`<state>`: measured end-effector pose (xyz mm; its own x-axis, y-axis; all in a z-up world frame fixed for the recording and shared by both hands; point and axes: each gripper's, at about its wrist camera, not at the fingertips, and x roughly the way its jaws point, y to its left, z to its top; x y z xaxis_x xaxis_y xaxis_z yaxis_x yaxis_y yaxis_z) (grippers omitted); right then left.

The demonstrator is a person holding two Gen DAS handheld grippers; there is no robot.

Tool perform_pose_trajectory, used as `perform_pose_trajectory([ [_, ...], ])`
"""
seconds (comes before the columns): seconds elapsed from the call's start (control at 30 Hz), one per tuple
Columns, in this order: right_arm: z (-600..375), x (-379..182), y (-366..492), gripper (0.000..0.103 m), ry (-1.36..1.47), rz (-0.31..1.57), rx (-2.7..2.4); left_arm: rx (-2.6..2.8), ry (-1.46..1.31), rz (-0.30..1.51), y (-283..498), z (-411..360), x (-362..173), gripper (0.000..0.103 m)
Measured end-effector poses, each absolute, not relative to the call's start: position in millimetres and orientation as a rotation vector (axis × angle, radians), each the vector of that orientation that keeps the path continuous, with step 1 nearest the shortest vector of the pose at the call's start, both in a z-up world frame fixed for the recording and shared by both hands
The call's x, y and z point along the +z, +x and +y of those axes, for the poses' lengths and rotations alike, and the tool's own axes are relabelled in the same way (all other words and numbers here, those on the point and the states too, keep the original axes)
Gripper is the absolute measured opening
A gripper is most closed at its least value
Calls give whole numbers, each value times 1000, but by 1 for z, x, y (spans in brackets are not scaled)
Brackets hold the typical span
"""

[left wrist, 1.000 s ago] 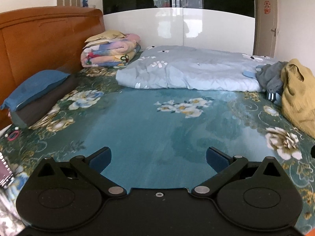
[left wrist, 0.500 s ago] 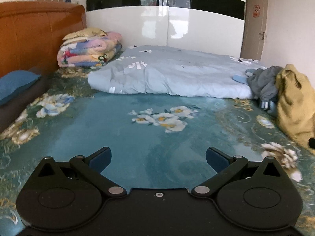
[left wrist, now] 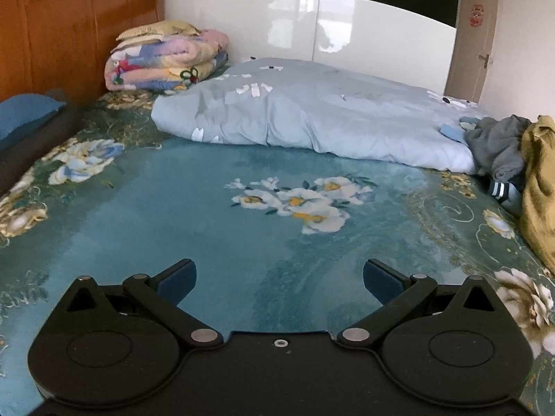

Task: Fold clothes
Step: 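Close the right gripper on the mustard-yellow sweater and lift it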

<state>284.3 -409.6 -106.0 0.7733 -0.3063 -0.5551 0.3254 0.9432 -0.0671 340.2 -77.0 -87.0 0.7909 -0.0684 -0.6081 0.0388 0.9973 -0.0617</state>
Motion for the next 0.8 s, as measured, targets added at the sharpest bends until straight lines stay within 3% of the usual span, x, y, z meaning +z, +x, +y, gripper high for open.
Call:
perform_pose_trajectory([
  [0.6, -492, -179, 387, 102, 20, 704, -490, -26, -47, 688, 394, -78, -116, 102],
  [0.7, -498, -189, 398, 88, 30, 719, -509, -21, -46, 689, 399, -76, -118, 102],
  [0.73, -501, -190, 402, 77, 35, 721, -519, -20, -44, 689, 399, -75, -119, 102],
  [0.8, -506, -193, 406, 74, 57, 714, -524, -18, -41, 690, 400, -74, -120, 102],
])
